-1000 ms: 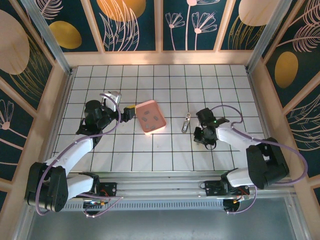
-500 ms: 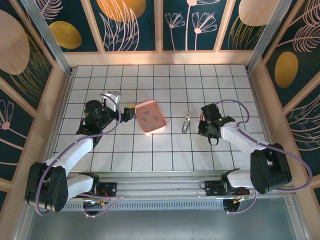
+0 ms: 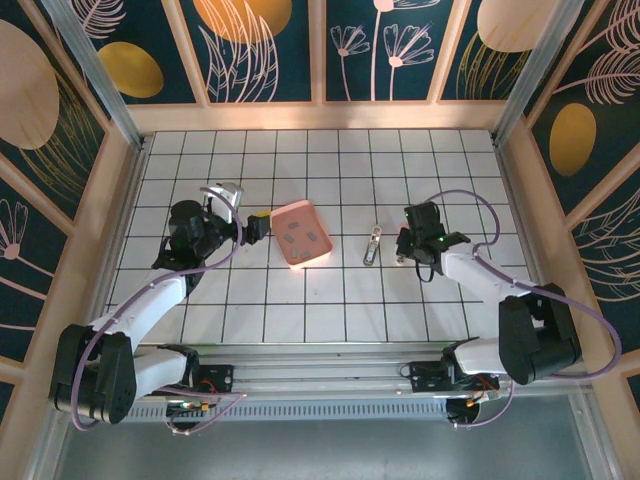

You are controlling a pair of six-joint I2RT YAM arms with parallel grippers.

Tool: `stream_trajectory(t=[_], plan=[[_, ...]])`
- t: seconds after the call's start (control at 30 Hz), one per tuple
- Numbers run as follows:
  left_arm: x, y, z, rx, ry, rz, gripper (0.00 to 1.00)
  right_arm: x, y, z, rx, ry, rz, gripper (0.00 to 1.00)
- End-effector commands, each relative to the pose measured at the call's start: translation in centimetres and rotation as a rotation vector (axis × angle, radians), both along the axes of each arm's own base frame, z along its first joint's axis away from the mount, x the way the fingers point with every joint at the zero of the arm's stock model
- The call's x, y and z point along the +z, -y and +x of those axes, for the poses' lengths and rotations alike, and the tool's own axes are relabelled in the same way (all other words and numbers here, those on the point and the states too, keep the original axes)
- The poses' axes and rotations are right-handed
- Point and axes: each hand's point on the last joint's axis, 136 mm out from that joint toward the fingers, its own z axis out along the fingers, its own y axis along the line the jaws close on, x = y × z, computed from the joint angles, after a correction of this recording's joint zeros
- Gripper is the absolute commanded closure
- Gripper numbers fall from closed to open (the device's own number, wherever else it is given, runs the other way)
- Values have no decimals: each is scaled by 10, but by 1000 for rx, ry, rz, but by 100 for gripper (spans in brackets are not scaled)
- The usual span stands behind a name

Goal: Load the staples into the stapler

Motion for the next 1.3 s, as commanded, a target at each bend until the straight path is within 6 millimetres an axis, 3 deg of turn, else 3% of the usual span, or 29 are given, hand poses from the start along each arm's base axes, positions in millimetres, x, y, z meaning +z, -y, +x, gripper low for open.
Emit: stream_trajectory(t=[0.0,0.57,1.27], plan=[[10,3,3,-10,34,9,10,-6,-2,7,16,25,3,83],[11,4,2,-14,36,10,10,-30,-6,-3,51,-44,4,83],[10,4,2,-14,34,10,10,-33,-9,0,65,-38,-2,83]])
